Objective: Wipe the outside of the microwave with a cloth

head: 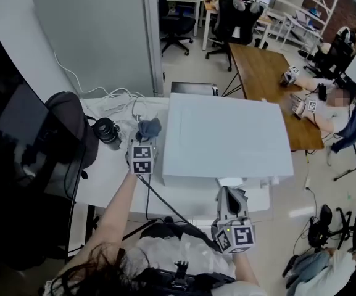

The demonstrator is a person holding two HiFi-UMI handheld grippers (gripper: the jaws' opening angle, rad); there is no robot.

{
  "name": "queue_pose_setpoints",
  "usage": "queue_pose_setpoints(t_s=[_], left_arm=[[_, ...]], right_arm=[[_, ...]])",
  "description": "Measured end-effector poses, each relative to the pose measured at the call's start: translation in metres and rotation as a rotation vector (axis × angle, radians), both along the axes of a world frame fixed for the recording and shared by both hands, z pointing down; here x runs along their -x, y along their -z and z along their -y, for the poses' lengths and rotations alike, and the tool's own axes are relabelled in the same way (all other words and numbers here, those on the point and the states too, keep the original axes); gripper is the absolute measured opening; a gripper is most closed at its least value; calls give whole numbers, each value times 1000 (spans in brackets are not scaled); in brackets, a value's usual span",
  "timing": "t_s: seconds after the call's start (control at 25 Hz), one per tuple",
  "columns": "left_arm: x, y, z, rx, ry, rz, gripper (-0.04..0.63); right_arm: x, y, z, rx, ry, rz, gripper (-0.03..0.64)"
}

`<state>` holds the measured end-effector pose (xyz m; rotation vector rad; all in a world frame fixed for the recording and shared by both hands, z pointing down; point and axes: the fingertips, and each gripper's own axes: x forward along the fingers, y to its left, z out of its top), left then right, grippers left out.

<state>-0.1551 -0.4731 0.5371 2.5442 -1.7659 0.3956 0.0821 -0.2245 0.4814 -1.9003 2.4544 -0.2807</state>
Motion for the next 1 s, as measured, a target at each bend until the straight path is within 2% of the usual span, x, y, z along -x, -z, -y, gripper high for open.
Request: queue_pose_setpoints(t_s=[0.2, 0.36, 0.44, 0.56, 0.72, 1.0], left_arm=[[-23, -14, 30, 56, -54, -10, 48], [-32, -28, 34, 122, -70, -90, 48], [-36, -39, 28, 160, -100, -104, 48], [-42, -51, 16, 196, -149, -106, 48], [-33, -58, -4, 180, -175, -90, 48], [-29, -52, -90, 181, -245, -66, 48]], right_arm=[[11, 16, 7, -55, 10, -40, 15], [27, 27, 9, -95, 54, -93, 15], [32, 30, 8, -100, 61, -93, 15], [38, 32, 7, -108, 65, -96, 15], [45, 33, 4, -107, 83, -91, 15], [51, 35, 1, -113, 122, -70, 15]])
